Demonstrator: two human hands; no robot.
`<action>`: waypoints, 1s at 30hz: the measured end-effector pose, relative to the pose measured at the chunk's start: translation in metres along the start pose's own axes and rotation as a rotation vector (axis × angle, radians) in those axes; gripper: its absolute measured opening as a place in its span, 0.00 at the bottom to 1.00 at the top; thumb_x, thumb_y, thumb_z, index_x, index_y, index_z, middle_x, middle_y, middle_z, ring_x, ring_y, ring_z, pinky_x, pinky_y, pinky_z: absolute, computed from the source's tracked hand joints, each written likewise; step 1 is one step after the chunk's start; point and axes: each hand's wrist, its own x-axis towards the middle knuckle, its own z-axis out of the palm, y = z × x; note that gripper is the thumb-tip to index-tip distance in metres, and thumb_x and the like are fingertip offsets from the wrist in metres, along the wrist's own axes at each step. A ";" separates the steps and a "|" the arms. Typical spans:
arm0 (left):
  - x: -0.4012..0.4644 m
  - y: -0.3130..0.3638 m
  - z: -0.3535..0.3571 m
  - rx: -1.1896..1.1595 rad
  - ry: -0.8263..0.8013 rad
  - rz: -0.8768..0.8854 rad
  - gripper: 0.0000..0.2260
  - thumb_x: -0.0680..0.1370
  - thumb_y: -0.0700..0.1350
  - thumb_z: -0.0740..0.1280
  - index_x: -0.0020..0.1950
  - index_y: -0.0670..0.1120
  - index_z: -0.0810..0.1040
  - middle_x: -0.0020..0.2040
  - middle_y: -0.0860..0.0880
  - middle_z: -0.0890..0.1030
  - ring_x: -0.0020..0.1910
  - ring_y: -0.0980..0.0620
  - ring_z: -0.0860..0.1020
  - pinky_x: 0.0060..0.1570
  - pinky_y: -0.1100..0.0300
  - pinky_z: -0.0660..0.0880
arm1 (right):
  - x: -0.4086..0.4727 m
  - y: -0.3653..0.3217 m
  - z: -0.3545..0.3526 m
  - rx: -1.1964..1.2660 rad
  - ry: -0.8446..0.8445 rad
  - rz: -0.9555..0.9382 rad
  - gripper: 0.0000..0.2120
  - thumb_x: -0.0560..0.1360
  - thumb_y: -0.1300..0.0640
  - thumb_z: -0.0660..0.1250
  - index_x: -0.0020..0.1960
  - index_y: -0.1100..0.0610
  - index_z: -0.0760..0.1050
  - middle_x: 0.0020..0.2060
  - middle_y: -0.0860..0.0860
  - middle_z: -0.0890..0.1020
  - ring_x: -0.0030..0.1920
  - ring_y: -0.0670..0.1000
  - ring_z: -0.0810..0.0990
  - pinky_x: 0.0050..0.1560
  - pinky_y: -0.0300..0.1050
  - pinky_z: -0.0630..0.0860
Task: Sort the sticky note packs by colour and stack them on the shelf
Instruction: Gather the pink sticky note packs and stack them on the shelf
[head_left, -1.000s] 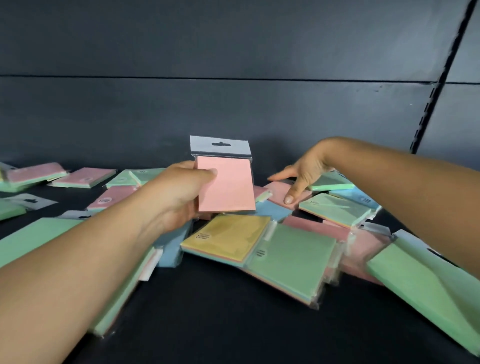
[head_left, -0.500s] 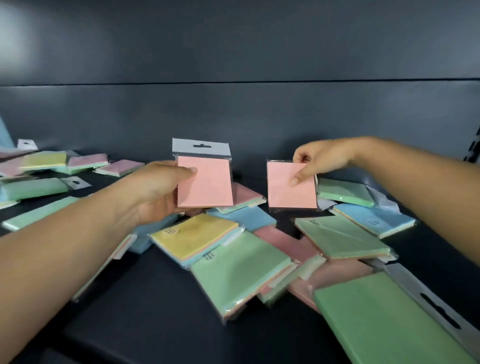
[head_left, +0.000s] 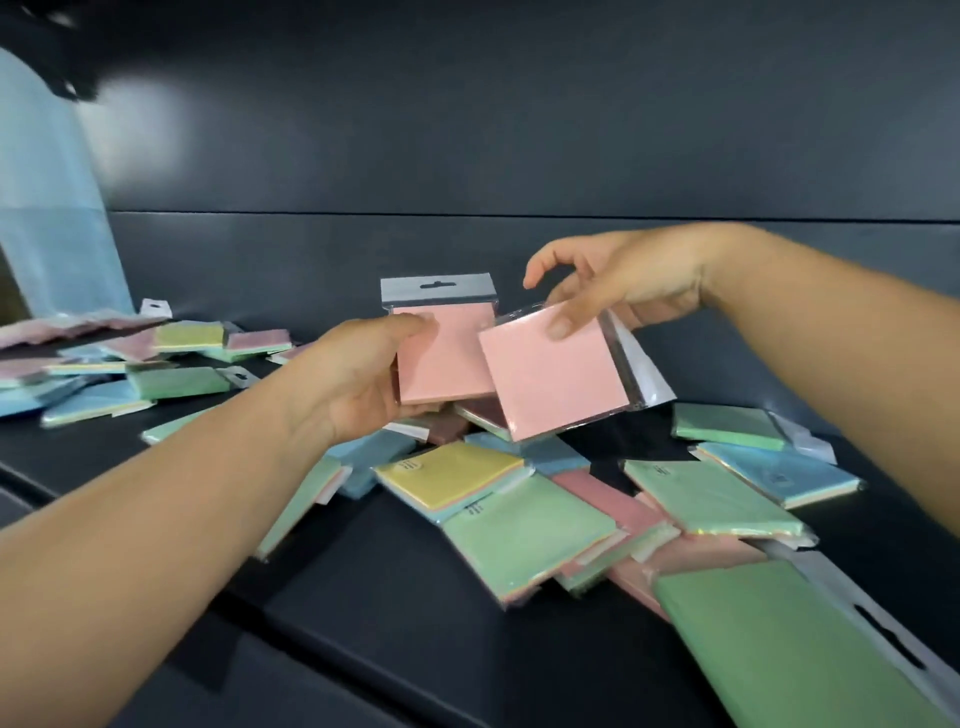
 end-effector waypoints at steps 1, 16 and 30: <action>-0.005 0.001 -0.004 -0.009 -0.030 0.015 0.08 0.79 0.43 0.60 0.53 0.43 0.76 0.44 0.44 0.83 0.37 0.46 0.82 0.32 0.53 0.81 | 0.004 -0.008 0.008 -0.028 -0.007 0.013 0.18 0.70 0.71 0.66 0.51 0.52 0.69 0.40 0.52 0.80 0.33 0.47 0.82 0.32 0.40 0.80; -0.063 0.011 -0.147 -0.333 0.175 0.186 0.12 0.72 0.34 0.68 0.52 0.46 0.75 0.44 0.48 0.83 0.33 0.53 0.83 0.27 0.58 0.79 | 0.056 -0.102 0.152 0.117 0.391 0.172 0.28 0.69 0.40 0.68 0.61 0.55 0.68 0.52 0.53 0.76 0.44 0.51 0.78 0.43 0.48 0.79; -0.103 0.002 -0.361 -0.425 0.357 0.091 0.08 0.79 0.39 0.59 0.56 0.46 0.74 0.46 0.46 0.82 0.43 0.50 0.81 0.29 0.59 0.79 | 0.187 -0.185 0.300 0.544 0.354 0.041 0.05 0.72 0.64 0.70 0.41 0.57 0.75 0.24 0.50 0.81 0.24 0.45 0.79 0.31 0.38 0.81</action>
